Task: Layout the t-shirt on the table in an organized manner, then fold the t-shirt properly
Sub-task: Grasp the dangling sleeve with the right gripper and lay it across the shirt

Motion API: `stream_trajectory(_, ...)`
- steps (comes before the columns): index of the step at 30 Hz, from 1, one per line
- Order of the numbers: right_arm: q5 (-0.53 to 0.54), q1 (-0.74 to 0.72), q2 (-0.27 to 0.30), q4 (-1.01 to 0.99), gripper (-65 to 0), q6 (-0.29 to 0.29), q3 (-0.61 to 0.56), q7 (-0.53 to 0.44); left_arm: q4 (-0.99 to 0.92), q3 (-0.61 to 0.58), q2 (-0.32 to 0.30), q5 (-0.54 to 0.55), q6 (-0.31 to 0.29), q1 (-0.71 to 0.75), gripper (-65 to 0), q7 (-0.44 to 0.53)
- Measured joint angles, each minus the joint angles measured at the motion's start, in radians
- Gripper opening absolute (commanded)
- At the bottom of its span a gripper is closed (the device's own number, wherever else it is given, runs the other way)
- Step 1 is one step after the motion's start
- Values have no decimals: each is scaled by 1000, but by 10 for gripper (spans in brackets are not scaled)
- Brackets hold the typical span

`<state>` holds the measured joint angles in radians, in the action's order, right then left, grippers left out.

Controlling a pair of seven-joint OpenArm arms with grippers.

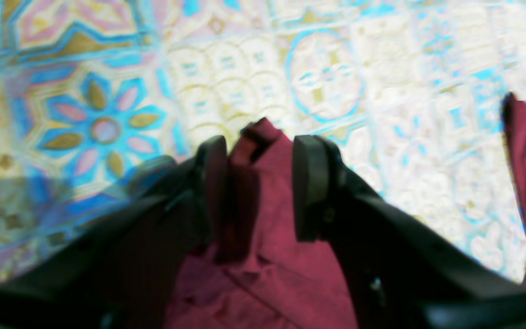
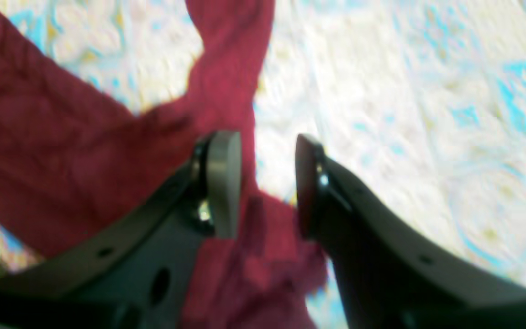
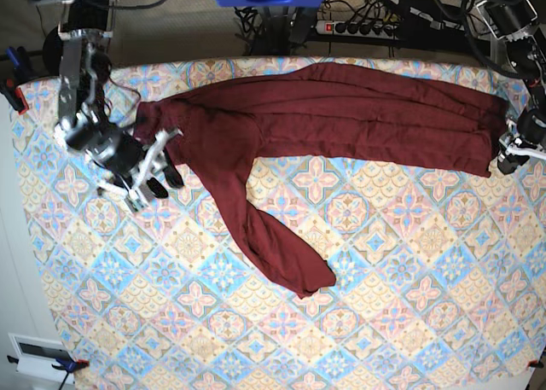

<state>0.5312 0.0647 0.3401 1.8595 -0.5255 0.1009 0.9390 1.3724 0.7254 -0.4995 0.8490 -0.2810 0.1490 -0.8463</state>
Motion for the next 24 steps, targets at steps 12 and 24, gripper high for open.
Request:
stream_trajectory(12,-158,-328,-171,-427,-459,8,-145,-33,2,0,4,16,0,1,-415,-13)
stream_trajectory(24,-261,-461,-188,-785,-341,2,-278,-185,2,0,4,15,0,0,-415,-11)
